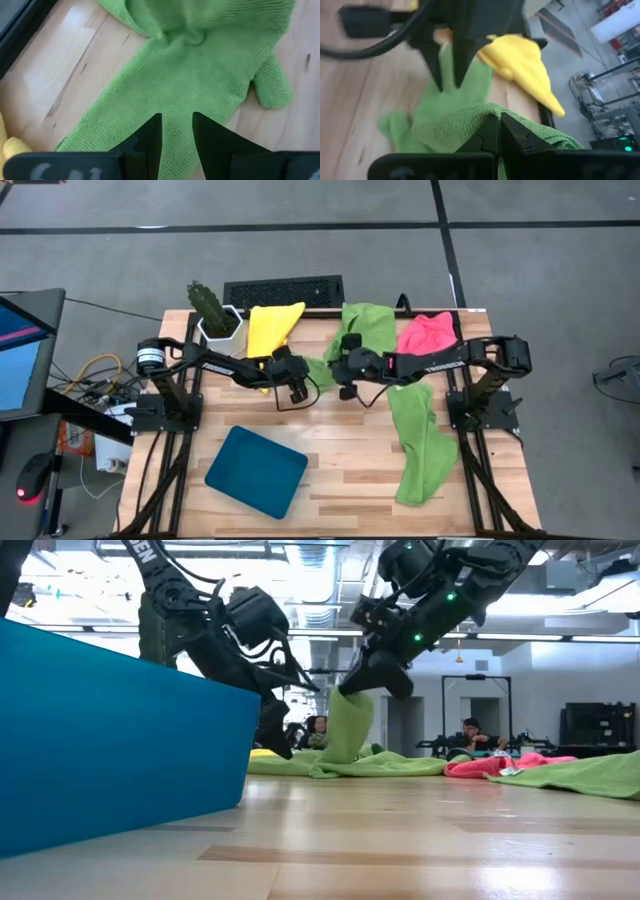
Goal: Fold microfiber towels
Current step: Fold the top left green microfiber
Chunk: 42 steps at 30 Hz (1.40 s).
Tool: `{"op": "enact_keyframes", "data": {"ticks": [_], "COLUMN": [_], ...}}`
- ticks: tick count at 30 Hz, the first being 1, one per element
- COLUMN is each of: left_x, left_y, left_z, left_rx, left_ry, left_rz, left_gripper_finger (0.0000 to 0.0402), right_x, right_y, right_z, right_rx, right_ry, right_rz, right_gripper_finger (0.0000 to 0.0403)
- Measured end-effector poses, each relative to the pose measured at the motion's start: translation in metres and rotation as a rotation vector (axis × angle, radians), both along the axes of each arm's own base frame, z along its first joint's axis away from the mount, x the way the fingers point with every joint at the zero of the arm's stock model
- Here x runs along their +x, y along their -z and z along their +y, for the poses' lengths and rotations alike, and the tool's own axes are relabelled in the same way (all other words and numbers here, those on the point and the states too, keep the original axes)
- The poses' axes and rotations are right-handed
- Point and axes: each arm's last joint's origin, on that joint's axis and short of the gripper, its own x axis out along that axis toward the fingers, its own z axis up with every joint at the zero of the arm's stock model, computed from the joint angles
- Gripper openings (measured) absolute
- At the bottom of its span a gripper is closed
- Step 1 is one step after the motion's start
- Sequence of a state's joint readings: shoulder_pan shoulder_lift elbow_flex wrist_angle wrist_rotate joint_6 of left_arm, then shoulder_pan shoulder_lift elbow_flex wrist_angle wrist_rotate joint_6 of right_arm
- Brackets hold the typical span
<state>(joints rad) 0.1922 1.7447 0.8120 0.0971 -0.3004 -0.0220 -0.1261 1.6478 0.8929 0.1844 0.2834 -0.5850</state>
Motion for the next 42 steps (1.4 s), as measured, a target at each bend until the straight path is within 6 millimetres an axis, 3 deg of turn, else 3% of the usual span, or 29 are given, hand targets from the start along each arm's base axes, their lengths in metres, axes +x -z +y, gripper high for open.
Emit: {"op": "enact_keyframes", "data": {"ticks": [5,8,15,22,31,36,42], "left_x": [0.001,0.001,0.001,-0.003,-0.027,-0.044,-0.056], "left_y": [-0.001,0.000,0.000,-0.002,-0.043,-0.067,-0.086], "left_z": [-0.003,-0.003,-0.003,-0.006,-0.010,-0.013,-0.017], "left_rx": [0.002,0.000,0.002,-0.004,0.017,0.023,0.020], "left_ry": [0.010,0.010,0.013,0.020,-0.007,-0.021,-0.025], "left_rz": [-0.008,0.000,0.002,0.038,0.060,0.047,0.001], "left_gripper_finger": [0.0103,0.0103,0.0103,0.0103,0.0103,0.0103,0.0103], "right_x": [0.006,0.010,0.040,0.066,0.072,0.075,0.094], "right_y": [-0.001,0.011,0.029,0.028,0.021,0.029,0.041], "right_z": [-0.009,-0.011,-0.017,-0.018,-0.017,-0.024,-0.032], "right_rx": [0.036,0.039,0.012,-0.030,0.017,0.029,0.047], "right_ry": [-0.064,-0.082,-0.099,-0.129,-0.263,-0.267,-0.249], "right_rz": [-0.079,-0.070,-0.037,-0.045,-0.095,-0.118,-0.126], "right_gripper_finger": [0.0026,0.0025,0.0032,0.0029,0.0036,0.0040,0.0071]}}
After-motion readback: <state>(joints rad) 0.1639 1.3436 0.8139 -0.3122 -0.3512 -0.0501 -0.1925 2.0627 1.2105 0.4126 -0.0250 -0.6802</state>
